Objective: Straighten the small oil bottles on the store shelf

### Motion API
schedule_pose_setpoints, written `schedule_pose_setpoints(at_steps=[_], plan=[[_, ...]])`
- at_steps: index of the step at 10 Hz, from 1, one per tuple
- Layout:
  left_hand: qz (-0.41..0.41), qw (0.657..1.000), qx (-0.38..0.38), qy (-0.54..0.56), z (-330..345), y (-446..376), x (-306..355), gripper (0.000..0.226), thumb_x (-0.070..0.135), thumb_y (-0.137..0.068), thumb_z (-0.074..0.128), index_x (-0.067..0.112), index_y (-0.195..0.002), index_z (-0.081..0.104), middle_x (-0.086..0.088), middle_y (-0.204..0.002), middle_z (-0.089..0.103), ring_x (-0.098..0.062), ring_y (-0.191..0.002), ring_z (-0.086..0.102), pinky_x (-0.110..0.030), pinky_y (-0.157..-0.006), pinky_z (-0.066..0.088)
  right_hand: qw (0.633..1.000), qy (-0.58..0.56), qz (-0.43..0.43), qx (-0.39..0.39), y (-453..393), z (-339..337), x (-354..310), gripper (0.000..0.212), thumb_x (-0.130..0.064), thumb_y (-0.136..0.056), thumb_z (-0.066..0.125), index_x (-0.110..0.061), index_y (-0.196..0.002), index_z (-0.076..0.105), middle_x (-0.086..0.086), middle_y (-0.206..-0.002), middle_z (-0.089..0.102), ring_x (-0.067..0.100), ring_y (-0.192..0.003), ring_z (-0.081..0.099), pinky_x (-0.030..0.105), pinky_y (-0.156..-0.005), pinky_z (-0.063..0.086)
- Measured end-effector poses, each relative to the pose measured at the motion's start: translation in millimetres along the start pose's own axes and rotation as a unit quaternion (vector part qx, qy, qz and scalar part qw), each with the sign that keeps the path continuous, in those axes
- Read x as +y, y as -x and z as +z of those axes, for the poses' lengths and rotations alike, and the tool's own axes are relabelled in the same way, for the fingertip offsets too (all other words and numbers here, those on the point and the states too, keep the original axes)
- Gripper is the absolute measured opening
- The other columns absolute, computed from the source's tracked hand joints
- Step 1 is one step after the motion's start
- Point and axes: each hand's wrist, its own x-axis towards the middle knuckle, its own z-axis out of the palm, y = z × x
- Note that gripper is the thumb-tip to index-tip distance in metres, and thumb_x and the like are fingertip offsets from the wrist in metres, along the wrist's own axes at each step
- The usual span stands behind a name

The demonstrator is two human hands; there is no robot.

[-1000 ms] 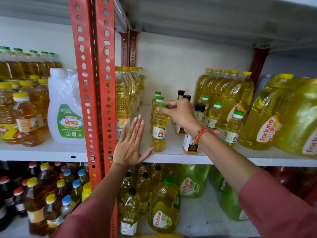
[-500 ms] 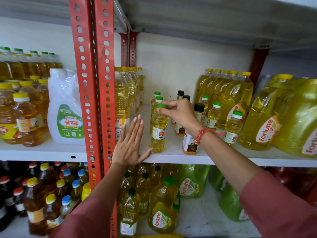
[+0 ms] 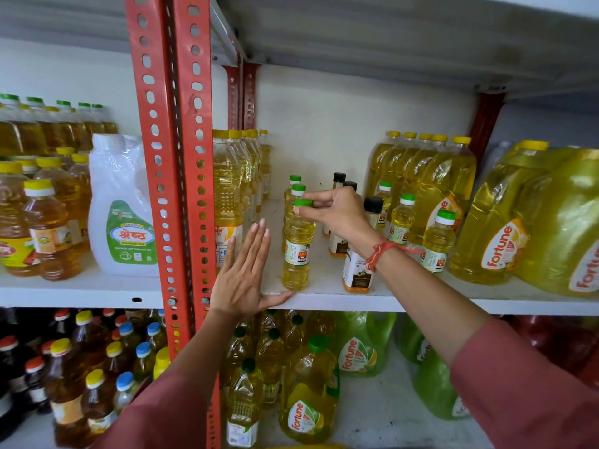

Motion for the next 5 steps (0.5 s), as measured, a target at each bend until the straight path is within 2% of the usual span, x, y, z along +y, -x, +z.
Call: schedule_pose_setpoints(at_steps=[1,3,4,5], plan=[[-0.002,1.0,-0.01,0.001,0,-1,0,0.116,0.085,-0.083,0.03,-0.001,-0.157,0.005,-0.015,-0.167,0.003,-0.027,-0.154,0.009,-0.047,-0.124,-0.004,1.0,0.0,0.001,0.0,-2,0,1,0.044,-0.025,-0.067,0.083,-0.012,-0.107,0.071,0.01,-0.103,0.073,0.012,-0.094,0.066,0.023,-0.087,0.053],[-0.003,0.999,-0.04,-0.008,-3,-2,4,0.116,0.086,-0.083,0.026,0.0,-0.157,0.004,-0.016,-0.166,0.005,-0.027,-0.154,0.008,-0.048,-0.124,-0.002,1.0,-0.015,0.008,-0.001,0,0,1,0.048,-0.025,-0.066,0.084,-0.011,-0.109,0.069,0.009,-0.105,0.073,0.006,-0.086,0.064,0.006,-0.071,0.045],[-0.016,0.997,-0.069,0.006,-11,-2,5,0.115,0.086,-0.084,0.025,-0.005,-0.154,0.016,-0.02,-0.163,0.014,-0.03,-0.152,0.011,-0.047,-0.125,0.0,0.999,-0.028,0.011,-0.015,4,-8,-2,0.052,-0.024,-0.066,0.083,-0.008,-0.112,0.067,0.011,-0.11,0.072,0.005,-0.085,0.064,0.01,-0.074,0.048],[-0.032,0.999,-0.031,0.028,-12,3,11,0.112,0.084,-0.086,0.023,-0.006,-0.153,0.019,-0.022,-0.162,0.018,-0.031,-0.151,0.014,-0.049,-0.124,0.005,1.0,-0.015,0.002,0.005,11,-18,-3,0.053,-0.028,-0.068,0.082,-0.007,-0.114,0.065,0.01,-0.109,0.072,0.004,-0.082,0.063,0.005,-0.068,0.048]])
